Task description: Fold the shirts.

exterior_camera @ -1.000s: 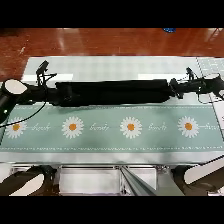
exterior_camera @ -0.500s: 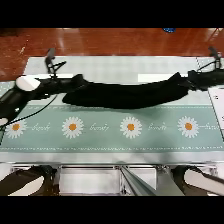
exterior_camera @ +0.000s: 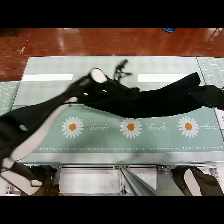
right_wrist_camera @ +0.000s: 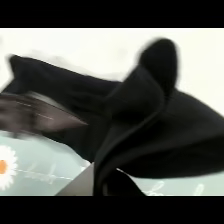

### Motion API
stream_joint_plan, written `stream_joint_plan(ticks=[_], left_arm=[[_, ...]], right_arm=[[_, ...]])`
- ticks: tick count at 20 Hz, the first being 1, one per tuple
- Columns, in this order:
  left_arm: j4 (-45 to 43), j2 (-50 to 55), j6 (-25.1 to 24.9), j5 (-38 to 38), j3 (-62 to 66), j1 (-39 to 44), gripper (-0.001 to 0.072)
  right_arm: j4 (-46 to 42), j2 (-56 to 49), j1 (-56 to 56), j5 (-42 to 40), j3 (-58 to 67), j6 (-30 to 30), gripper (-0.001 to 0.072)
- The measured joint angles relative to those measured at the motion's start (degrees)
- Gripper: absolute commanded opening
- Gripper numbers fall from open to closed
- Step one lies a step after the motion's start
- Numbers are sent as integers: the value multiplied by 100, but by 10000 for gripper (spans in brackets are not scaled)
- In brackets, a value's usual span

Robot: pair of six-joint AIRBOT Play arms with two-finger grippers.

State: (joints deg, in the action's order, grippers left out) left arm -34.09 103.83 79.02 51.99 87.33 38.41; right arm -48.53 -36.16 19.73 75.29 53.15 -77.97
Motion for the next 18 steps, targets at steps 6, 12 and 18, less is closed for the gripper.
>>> stream_joint_plan(ticks=[6, 12, 18], left_arm=[[2, 870, 485, 354, 706, 852, 22], [-533, 693, 439, 1016, 1213, 330, 22], [-1862, -791, 527, 2479, 1202, -1823, 23]], right_arm=[[179, 278, 4, 15, -68, -37, 23], [269, -11, -313, -24, -74, -4, 23], [387, -1405, -1836, -791, 365, 151, 23]])
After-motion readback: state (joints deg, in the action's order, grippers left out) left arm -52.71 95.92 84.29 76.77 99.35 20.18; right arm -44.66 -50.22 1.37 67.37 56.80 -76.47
